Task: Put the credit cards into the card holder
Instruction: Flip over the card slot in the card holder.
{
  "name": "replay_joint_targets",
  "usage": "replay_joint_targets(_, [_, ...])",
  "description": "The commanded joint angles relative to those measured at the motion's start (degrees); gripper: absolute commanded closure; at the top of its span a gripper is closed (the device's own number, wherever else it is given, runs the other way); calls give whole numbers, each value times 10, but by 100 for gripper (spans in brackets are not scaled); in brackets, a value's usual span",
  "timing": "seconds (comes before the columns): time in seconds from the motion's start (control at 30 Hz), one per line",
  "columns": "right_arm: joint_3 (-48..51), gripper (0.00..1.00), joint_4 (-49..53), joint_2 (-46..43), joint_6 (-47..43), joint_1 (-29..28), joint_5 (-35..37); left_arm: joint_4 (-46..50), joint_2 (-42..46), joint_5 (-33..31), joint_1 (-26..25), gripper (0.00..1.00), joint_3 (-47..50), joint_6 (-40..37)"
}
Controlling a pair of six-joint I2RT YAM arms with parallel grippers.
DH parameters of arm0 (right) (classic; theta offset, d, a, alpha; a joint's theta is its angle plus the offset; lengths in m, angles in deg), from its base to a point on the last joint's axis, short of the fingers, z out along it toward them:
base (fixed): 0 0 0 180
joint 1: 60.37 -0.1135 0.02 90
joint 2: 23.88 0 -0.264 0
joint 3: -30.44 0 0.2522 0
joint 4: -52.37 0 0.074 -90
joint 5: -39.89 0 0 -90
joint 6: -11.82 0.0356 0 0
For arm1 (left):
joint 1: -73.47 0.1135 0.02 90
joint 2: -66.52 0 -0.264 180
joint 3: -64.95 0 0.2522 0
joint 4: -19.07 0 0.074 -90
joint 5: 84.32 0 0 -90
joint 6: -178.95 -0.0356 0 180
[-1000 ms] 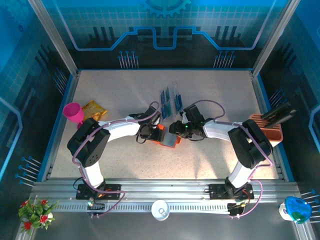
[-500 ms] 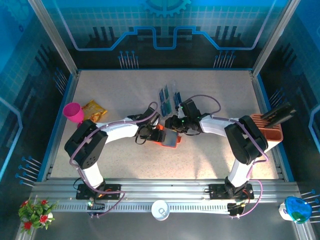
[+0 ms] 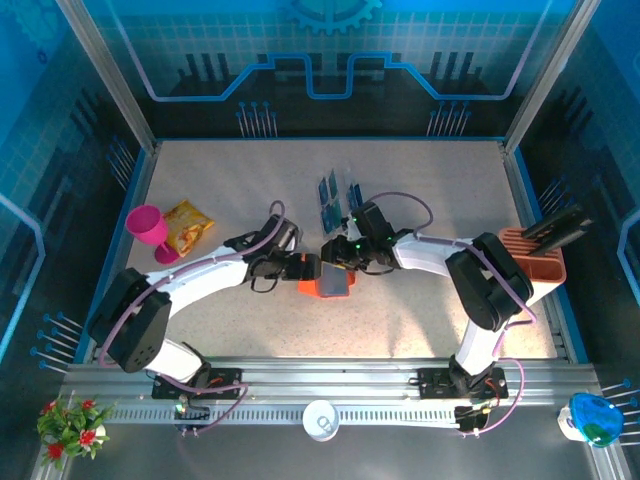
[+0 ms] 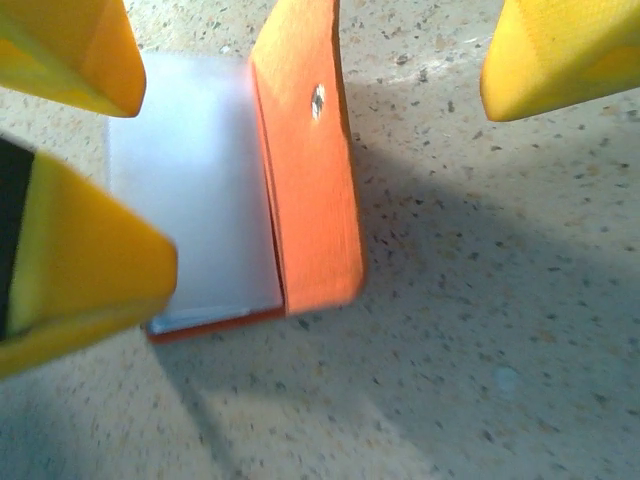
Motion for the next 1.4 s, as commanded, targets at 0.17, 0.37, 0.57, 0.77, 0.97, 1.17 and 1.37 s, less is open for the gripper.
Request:
replay_joint_targets(0.17, [-29, 57, 9, -4, 22, -32, 0, -1, 43, -19, 45, 5, 16, 44])
replay_joint_targets(0.37, [-50, 55, 18, -8, 27, -48, -1, 1, 56, -10, 79, 4, 17, 48])
replay_joint_targets(0.57, [-74, 55, 26, 15, 28, -63, -4, 4, 63, 7, 115, 3, 11, 44])
replay_joint_targets(0.77, [-97, 55, 6, 59, 41, -77, -6, 5, 69, 16, 133, 3, 6, 43])
replay_joint_targets(0.97, [-108, 55, -29, 105, 66, -82, -17, 3, 68, 24, 137, 2, 7, 43])
replay_joint_targets(1.17, [-99, 55, -48, 98, 73, -76, -18, 5, 70, 37, 137, 2, 17, 40])
replay_joint_targets(1.37, [-68, 56, -52, 61, 72, -56, -14, 7, 70, 51, 137, 1, 22, 35])
